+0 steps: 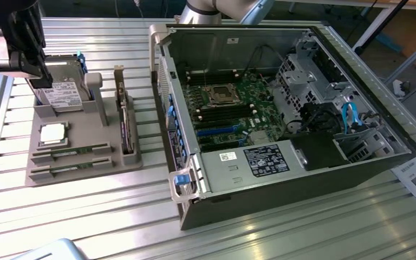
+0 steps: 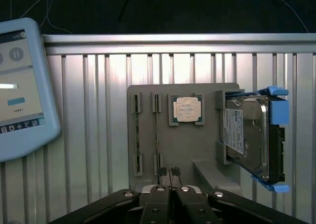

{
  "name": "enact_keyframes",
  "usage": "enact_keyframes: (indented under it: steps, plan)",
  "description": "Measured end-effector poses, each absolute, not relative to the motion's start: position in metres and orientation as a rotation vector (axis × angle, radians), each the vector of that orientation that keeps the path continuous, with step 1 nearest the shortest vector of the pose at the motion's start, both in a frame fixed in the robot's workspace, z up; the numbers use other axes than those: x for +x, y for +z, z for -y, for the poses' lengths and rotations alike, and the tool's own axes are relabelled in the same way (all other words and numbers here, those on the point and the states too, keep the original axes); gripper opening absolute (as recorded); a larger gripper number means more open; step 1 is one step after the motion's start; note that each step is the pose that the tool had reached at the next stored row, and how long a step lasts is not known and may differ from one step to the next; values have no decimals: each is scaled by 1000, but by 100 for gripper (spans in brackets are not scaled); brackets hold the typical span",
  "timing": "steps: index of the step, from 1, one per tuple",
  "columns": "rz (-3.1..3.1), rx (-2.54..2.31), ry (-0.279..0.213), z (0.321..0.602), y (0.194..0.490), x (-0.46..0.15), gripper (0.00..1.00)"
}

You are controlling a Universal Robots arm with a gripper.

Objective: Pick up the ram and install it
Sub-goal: 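Pick up the ram and move it above insertion slot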

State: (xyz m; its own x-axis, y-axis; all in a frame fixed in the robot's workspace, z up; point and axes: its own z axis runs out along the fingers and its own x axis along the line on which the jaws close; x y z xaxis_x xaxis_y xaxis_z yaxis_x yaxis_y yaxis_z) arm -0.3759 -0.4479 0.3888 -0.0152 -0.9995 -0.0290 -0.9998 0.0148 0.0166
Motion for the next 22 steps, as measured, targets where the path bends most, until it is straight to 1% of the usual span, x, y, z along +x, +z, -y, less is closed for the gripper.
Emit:
enact_keyframes:
  steps: [5, 12, 17, 22]
  plan:
    - [-2233, -2200, 54, 453, 371, -376, 10]
    - [-2237, -2203, 62, 458, 357, -376, 10]
    - [-2239, -2205, 66, 460, 349, -376, 10]
    - [-2239, -2205, 67, 461, 348, -376, 10]
